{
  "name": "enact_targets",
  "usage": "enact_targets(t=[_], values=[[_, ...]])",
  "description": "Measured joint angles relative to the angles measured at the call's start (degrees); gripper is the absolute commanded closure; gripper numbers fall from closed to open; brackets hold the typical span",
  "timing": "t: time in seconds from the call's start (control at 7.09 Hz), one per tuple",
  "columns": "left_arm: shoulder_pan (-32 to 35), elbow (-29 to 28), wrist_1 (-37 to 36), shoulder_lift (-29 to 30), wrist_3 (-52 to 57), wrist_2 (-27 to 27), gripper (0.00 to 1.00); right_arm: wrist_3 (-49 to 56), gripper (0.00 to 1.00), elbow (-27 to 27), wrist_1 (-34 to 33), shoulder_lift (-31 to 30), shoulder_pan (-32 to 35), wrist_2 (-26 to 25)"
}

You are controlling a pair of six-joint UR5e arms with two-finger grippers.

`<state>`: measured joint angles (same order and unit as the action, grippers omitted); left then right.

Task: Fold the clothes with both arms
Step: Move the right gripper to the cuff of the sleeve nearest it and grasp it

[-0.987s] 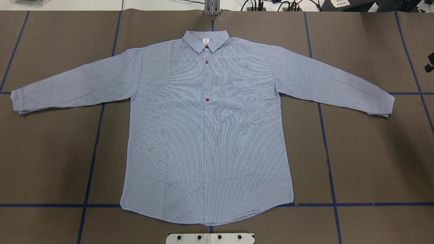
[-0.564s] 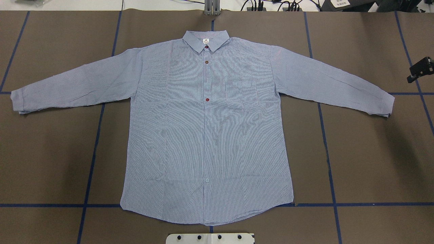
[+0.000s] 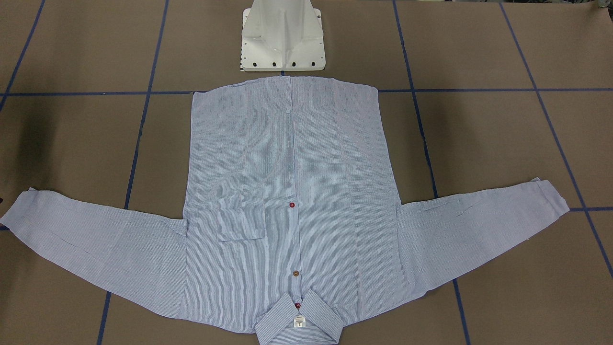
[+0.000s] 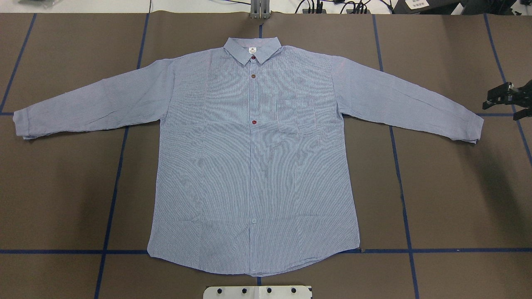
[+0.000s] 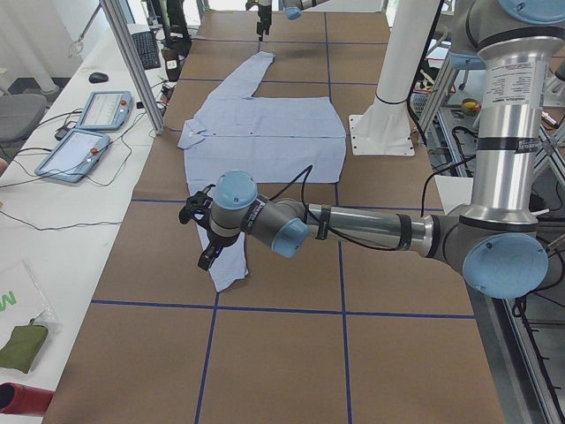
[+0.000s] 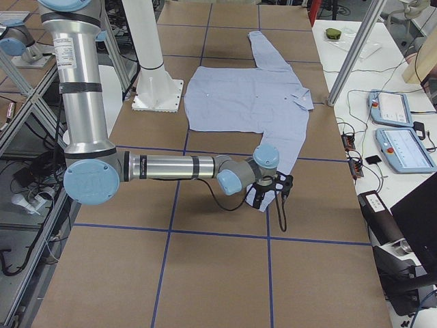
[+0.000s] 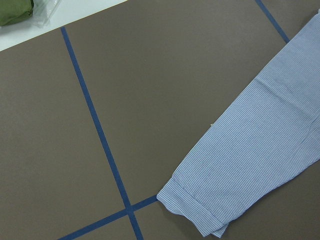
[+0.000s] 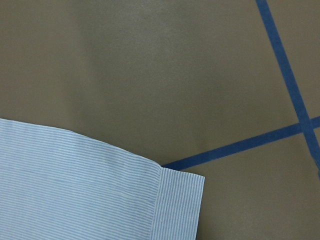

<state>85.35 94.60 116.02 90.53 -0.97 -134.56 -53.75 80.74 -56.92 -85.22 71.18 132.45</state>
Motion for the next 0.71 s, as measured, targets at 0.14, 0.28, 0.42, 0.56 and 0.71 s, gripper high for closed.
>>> enact_targets(t=[0.14,0.28,0.42,0.56,0.71], values=[[0.00,-0.01,0.00,0.00,0.00,0.00,0.00,-4.78,0.05,-2.52,5.85,-0.18,-0.89,-0.08],[0.00,-0.02,-0.01,0.00,0.00,0.00,0.00,-8.89,0.05,-3.99,10.04,-0.22,-2.13,-0.23],[0.00,-0.02,-0.01,0.00,0.00,0.00,0.00,-11.04,0.05,-4.60,12.06,-0.32,-3.03,-0.35],[0.00,-0.02,-0.01,0.00,0.00,0.00,0.00,-11.92,0.05,-4.85,12.85,-0.45,-3.78,-0.46],[0.00,-0.02,-0.01,0.00,0.00,0.00,0.00,-12.26,0.05,-4.93,13.12,-0.62,-4.42,-0.50]])
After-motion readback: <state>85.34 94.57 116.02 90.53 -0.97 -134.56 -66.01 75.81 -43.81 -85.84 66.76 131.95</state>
